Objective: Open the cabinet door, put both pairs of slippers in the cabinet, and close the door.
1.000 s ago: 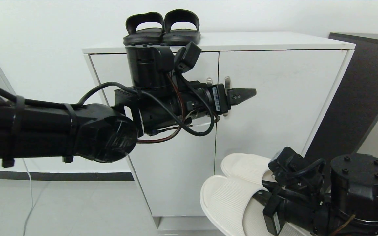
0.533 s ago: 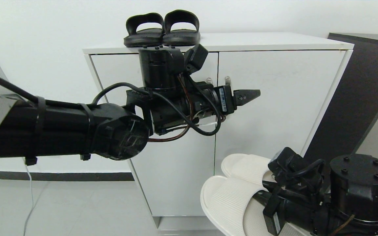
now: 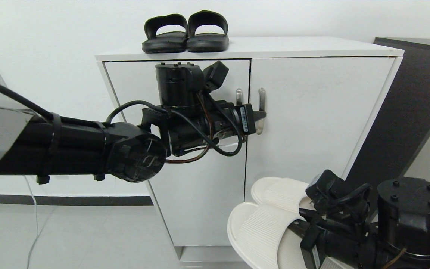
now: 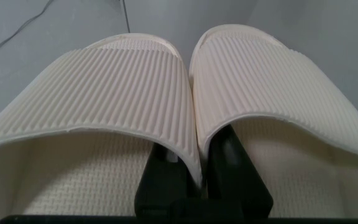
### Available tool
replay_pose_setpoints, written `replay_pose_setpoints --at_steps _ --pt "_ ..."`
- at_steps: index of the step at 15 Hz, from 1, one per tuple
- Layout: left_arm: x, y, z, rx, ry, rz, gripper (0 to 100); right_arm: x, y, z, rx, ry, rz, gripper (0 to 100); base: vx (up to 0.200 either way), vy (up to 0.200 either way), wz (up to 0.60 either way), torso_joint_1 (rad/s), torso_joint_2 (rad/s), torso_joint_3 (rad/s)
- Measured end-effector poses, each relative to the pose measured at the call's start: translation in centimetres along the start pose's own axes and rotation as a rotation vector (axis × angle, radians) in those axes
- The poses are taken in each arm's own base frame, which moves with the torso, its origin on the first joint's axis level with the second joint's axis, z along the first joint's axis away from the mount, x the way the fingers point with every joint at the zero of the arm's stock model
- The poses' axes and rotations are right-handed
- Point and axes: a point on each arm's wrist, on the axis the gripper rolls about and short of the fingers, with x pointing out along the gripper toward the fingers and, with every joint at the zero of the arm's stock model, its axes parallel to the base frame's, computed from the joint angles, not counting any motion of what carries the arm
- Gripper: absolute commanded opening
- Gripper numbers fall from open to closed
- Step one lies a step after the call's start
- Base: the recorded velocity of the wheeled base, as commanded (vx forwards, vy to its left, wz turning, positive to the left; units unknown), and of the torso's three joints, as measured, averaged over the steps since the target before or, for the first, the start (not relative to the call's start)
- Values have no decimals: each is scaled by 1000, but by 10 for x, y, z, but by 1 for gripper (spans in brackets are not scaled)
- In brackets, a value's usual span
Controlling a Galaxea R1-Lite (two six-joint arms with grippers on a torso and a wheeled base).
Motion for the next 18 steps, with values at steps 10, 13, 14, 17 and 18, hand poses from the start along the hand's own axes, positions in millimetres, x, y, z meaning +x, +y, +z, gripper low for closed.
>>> replay_pose_setpoints --at_steps 10,13,14,17,18 --pt "-29 -20 -1 -5 21 -29 0 -7 7 -2 -5 -4 53 0 0 0 0 0 0 0" --pt "-45 -31 0 -2 19 -46 0 -10 8 -2 -7 -8 58 0 0 0 0 0 0 0" --pt "-51 -34 1 -1 16 -49 0 -11 8 -1 -7 -12 58 0 0 0 0 0 0 0" --pt "-66 -39 6 2 0 -54 0 -14 9 0 -9 -19 63 0 0 0 0 0 0 0" --pt "-69 -39 8 2 -7 -53 0 -14 9 1 -9 -21 64 0 0 0 0 0 0 0"
